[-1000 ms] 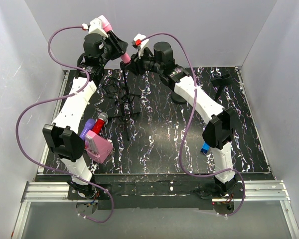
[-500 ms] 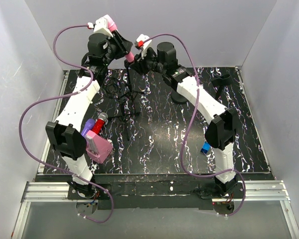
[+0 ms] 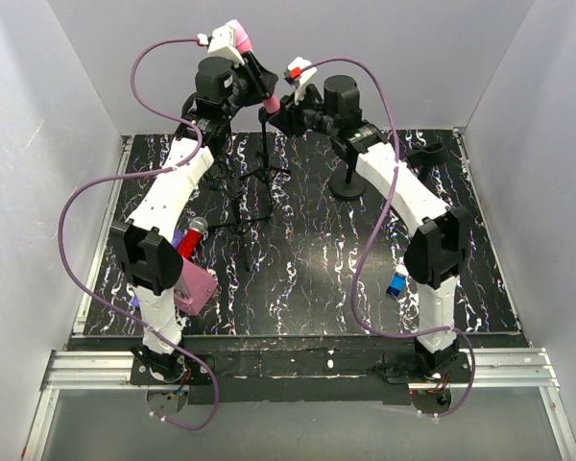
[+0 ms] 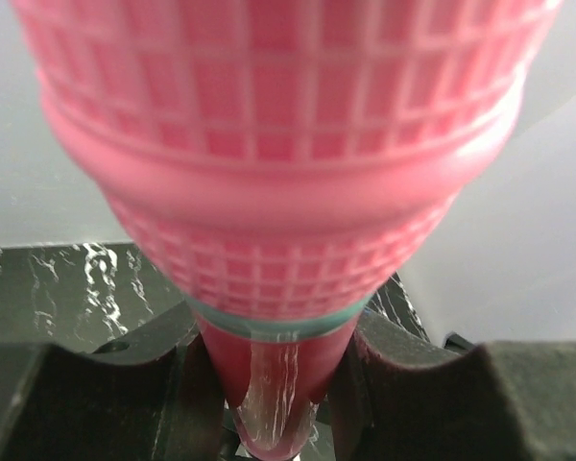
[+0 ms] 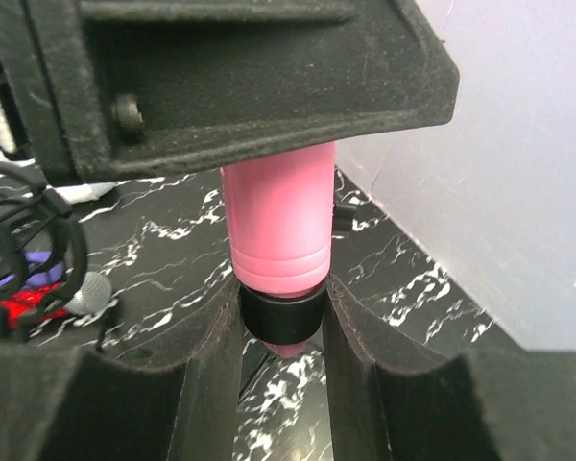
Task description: Remove the microphone from the stand
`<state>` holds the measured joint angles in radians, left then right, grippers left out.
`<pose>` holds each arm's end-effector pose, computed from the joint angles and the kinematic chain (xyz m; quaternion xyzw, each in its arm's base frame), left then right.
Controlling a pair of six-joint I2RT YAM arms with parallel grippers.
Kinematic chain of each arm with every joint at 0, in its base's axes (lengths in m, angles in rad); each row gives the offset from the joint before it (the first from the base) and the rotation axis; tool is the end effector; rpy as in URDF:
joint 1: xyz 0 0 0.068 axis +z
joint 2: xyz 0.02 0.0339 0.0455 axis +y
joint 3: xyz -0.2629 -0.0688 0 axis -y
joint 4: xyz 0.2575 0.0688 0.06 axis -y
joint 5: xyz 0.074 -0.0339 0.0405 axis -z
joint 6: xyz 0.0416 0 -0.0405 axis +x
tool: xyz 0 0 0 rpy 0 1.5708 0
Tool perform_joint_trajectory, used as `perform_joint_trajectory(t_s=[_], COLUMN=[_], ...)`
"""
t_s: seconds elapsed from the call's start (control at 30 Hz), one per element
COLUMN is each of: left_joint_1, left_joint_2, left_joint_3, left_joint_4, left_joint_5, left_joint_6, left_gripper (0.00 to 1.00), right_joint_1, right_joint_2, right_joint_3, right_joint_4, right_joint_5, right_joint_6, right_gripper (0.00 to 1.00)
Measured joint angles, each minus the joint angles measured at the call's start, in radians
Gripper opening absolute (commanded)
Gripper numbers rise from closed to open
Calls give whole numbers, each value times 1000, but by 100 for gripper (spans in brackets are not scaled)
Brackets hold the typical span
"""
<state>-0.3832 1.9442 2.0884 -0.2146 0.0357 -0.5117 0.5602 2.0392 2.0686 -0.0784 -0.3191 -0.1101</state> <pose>0.4422 -0.1799 0.4465 -0.0348 0.7307 -0.3067 0.6089 0.4231 0.2808 0.4101 -0.3386 0.6392 0.2641 0.6380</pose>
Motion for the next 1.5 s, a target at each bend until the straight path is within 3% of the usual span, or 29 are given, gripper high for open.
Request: perform_joint_trajectory(t_s=[0.1,0.27,0.4,0.53,0.8,0.97,1.27,1.37,1.5], left_joint_1=[-24,-71,-84,-87,-127,-142,-109,-100,-96], left_joint_2=[-1,-4,-5,-9,-31,-30,3,-7,-16], left_joint_3=[11,13,13,12,-16,10,258,296,296], left_joint_4=[-29,-47,-45,-47,-32,-59,-47,-16,-2], left_joint_5=[29,87,111,137,170,116,92,88,92], left_joint_6=[-18,-58,-77,-73,-3,51,81,83,178], left_gripper=[0,0,17,0,0,0,0,0,0], right_joint_1=[-16,-44,-50,-51,-58,-58,-47,-48,-48], right_joint_2=[-88,-236,-280,-307,-404,-426,-436,-436,-436], right_joint_3=[-106,-267,-300,-344,-470,-511,-522,-522,-522], right_joint_4=[-1,-23,-41,-19,16,52,53,52,52], right_joint_5=[-42,-58,-61,-65,-57,-48,-82,-84,-88], right_joint_6=[47,92,114,134,138,138,142,142,142], right_gripper=[2,1,1,1,1,1,5,14,46])
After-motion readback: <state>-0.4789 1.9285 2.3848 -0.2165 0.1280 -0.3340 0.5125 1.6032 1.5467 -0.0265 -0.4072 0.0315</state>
